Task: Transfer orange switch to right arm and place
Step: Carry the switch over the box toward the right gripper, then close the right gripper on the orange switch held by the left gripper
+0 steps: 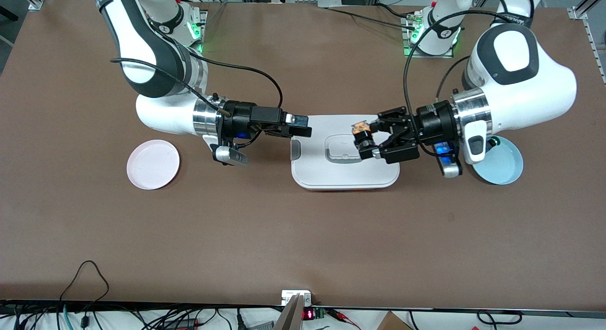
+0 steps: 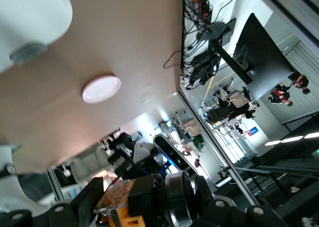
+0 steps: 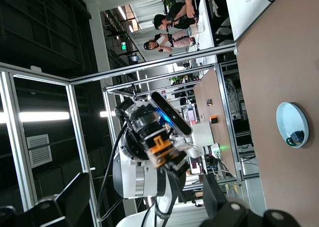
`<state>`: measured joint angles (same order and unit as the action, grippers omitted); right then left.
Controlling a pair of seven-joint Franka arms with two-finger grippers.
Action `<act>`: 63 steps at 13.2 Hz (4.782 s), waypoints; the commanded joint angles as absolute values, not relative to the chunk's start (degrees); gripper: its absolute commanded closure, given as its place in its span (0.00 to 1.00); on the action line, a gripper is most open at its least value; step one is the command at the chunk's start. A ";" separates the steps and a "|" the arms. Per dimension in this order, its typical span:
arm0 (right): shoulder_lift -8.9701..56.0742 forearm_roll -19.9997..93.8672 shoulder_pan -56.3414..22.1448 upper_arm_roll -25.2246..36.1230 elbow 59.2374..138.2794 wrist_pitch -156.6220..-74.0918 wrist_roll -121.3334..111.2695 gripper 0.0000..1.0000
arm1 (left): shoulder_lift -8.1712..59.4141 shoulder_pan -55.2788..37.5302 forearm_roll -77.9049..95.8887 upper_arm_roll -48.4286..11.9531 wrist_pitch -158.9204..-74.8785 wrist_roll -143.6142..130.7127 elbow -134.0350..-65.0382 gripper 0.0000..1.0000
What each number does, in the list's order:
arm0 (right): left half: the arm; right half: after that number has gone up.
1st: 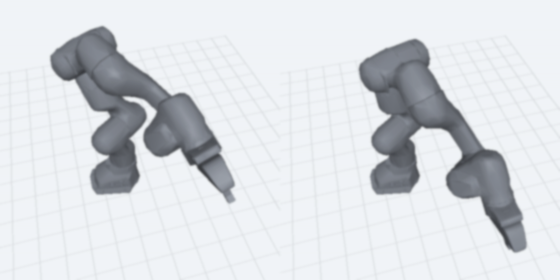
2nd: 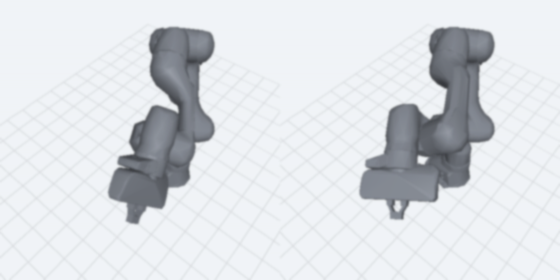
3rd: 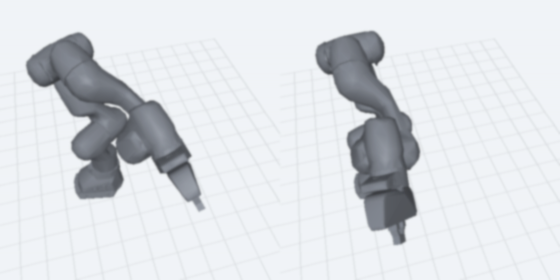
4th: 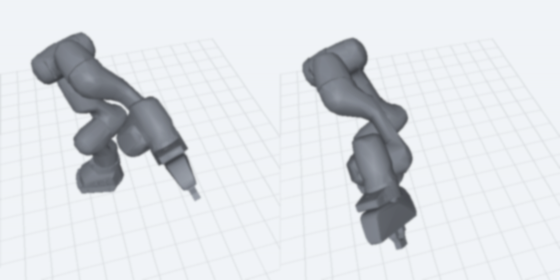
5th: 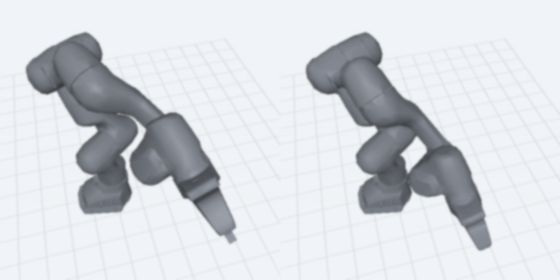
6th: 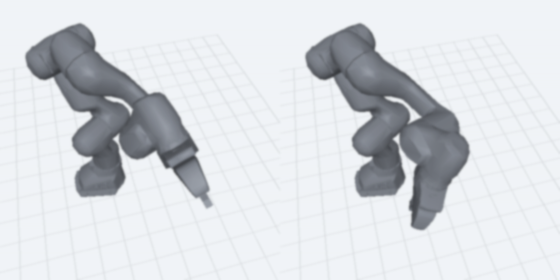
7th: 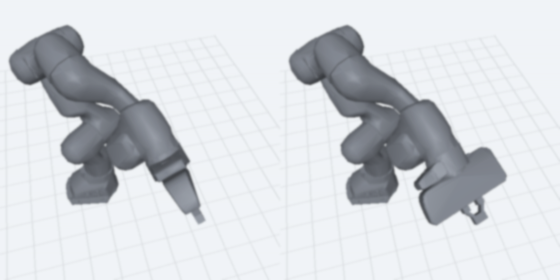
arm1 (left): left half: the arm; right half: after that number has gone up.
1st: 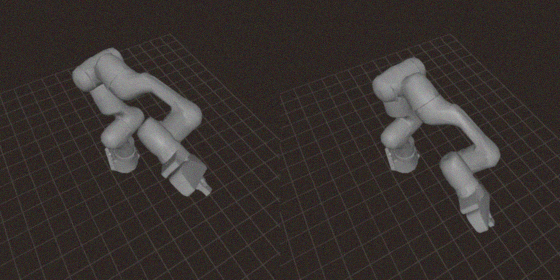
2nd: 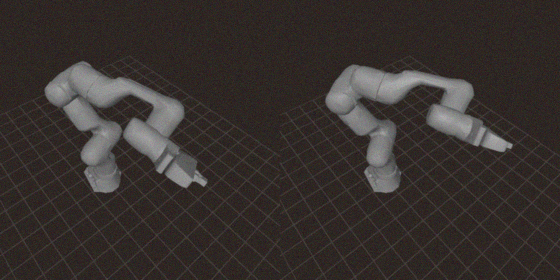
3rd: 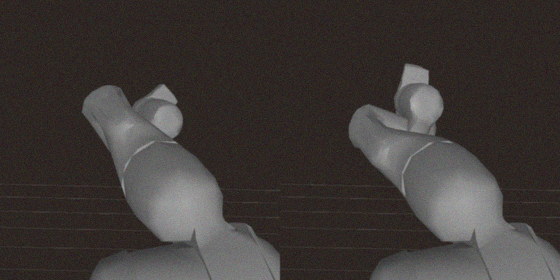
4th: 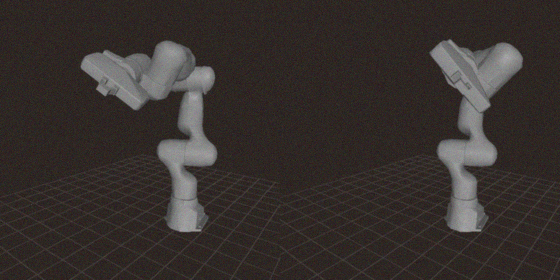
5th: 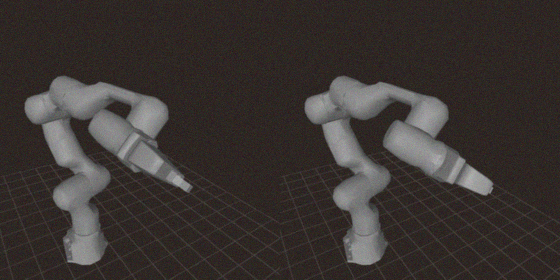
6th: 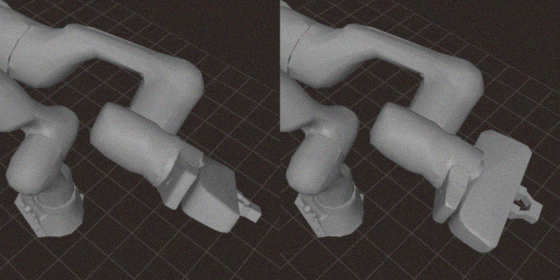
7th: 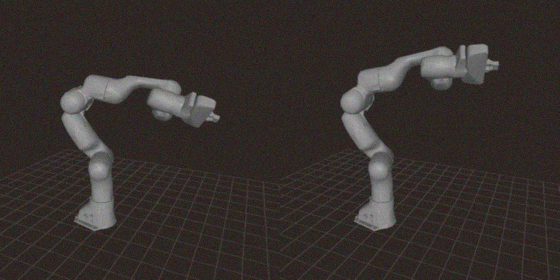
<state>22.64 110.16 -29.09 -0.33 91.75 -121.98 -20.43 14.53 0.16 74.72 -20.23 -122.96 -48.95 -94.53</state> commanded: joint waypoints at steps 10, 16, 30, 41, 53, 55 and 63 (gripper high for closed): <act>22.76 111.80 -29.18 -0.44 91.32 -121.47 -28.13 0.00 | 20.74 -8.34 86.31 -20.30 -128.65 -60.37 -89.30 1.00; 23.81 111.71 -27.43 -0.44 92.02 -114.64 -28.04 0.02 | 21.18 -8.96 86.05 -20.39 -129.73 -60.73 -88.68 1.00; 25.39 113.29 -26.10 -0.26 90.18 -112.24 -27.42 0.03 | 21.36 -8.88 85.43 -20.39 -129.73 -59.68 -88.59 1.00; 27.60 113.20 -26.54 0.00 86.84 -112.41 -28.65 0.28 | 21.18 -8.79 85.25 -20.39 -129.73 -59.50 -88.59 1.00; 28.39 113.29 -27.07 0.09 86.84 -112.15 -33.75 0.80 | 21.27 -8.79 85.25 -20.30 -129.73 -59.50 -88.59 1.00; 28.39 113.29 -27.07 0.09 86.84 -112.15 -33.84 0.80 | 21.27 -8.70 85.25 -20.30 -129.73 -59.50 -88.59 0.98; 28.39 113.29 -27.07 0.09 86.84 -112.15 -35.59 0.82 | 20.83 -7.39 85.61 -19.87 -129.46 -60.21 -88.59 0.00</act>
<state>27.60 112.84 -26.65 -0.03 87.87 -112.78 -33.01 20.72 -8.39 85.07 -20.18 -129.47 -59.32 -89.85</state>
